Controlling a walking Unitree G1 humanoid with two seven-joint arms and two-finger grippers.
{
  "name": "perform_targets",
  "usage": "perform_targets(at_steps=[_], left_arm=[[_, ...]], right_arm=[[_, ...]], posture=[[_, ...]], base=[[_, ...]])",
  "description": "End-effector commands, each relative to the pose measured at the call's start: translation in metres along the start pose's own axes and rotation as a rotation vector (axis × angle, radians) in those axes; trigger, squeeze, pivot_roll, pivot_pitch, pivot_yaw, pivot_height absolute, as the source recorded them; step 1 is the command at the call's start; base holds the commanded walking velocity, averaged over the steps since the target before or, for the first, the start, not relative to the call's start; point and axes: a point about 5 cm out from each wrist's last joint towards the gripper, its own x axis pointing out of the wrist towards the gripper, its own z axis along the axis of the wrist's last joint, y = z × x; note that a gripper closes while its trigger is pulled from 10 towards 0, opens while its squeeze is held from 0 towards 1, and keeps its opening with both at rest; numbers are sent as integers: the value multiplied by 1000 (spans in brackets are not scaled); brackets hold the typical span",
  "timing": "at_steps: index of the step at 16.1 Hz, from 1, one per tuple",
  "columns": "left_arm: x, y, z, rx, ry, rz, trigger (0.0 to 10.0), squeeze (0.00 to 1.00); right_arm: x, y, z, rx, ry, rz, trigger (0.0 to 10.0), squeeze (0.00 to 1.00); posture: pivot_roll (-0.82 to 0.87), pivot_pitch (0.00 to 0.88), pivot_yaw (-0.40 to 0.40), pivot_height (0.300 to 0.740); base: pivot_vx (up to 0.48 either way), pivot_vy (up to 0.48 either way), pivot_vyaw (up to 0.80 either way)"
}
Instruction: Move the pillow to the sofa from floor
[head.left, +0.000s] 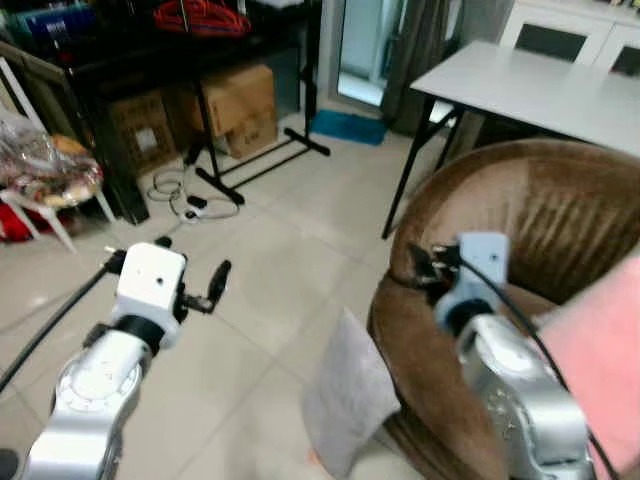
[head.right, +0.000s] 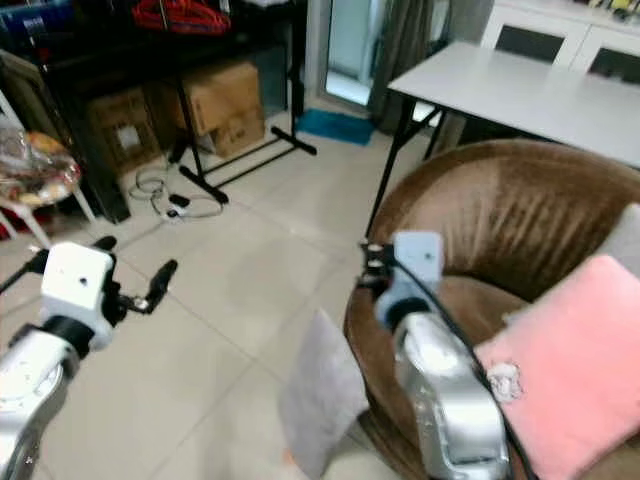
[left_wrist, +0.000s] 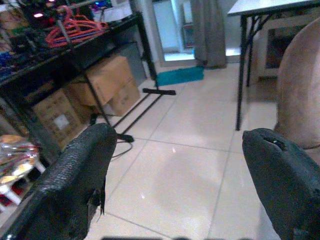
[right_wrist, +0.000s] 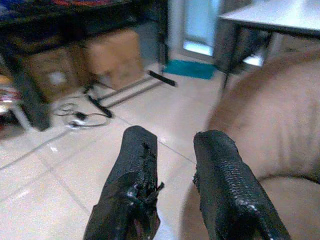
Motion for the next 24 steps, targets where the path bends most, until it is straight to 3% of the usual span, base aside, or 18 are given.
perform_targets(at_steps=[1,6,10,19,22,24], left_arm=[[-1,4,1,23,-2,12,10000,0],[-2,6,1,33,-1,12,10000,0],[-1,6,0,75,-5,5,10000,0],[-4,1,-6,87,10,-28,10000,0],[-6,5,-10,118,5,-2,10000,0],[-7,5,-11,95,2,11,10000,0]], right_arm=[[0,-1,5,5,-23,-7,10000,0],[-1,-2,3,-3,-23,-23,10000,0],[0,-13,-2,20,-5,-93,10000,0],[-2,-20,-4,10,-6,-122,10000,0],[-3,-21,-5,6,-4,-125,10000,0],[-3,-22,-6,0,-7,-127,10000,0]], posture=[[13,0,0,740],[15,0,2,740],[13,0,4,736],[7,0,2,651],[5,0,-2,621],[6,0,-5,607]], base=[[337,0,0],[335,0,0],[71,0,0],[0,0,0],[0,0,0],[0,0,0]])
